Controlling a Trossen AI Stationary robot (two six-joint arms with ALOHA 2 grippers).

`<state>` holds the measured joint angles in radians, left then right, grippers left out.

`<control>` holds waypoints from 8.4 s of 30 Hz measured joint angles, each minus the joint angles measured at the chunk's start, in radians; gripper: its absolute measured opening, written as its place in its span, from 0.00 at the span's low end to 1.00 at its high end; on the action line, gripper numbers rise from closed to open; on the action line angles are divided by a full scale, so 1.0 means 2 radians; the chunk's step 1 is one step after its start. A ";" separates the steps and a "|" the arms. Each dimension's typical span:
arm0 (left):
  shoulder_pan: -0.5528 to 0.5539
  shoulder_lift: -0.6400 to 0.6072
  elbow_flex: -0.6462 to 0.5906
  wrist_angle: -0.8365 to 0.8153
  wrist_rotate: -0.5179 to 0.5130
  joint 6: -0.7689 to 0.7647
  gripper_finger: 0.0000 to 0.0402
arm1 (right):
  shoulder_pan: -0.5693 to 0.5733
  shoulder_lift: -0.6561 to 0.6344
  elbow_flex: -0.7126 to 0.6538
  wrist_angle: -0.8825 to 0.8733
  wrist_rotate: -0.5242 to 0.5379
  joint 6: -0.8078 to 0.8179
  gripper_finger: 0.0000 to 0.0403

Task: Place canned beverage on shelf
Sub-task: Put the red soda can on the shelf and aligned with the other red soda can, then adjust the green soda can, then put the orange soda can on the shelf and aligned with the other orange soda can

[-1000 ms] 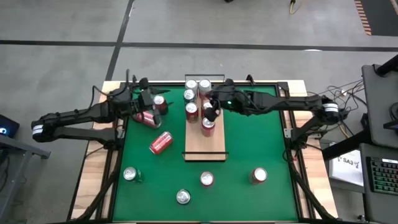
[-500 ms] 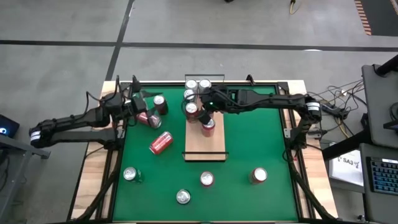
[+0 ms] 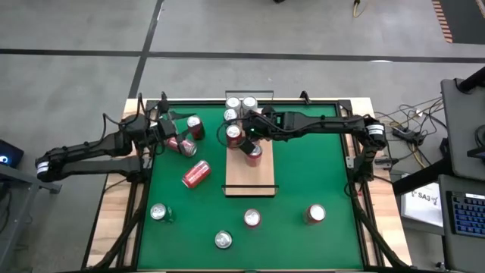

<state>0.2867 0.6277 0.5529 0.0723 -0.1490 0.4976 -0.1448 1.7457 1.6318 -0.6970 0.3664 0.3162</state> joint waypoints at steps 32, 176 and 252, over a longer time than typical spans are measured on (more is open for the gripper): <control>0.001 0.000 0.000 0.001 -0.001 0.000 0.37 | 0.004 0.008 0.014 -0.026 -0.015 -0.012 0.03; 0.001 0.008 0.000 -0.011 -0.027 0.006 0.37 | -0.072 0.094 0.036 0.192 -0.078 -0.116 0.03; -0.159 0.233 0.112 -0.470 0.066 -0.621 0.22 | 0.126 -0.152 -0.044 0.010 -0.051 -0.132 0.03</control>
<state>-0.0307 1.0930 0.7773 -0.8682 -0.0170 -0.7435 0.1070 1.4418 1.5436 -0.6762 0.2634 0.0521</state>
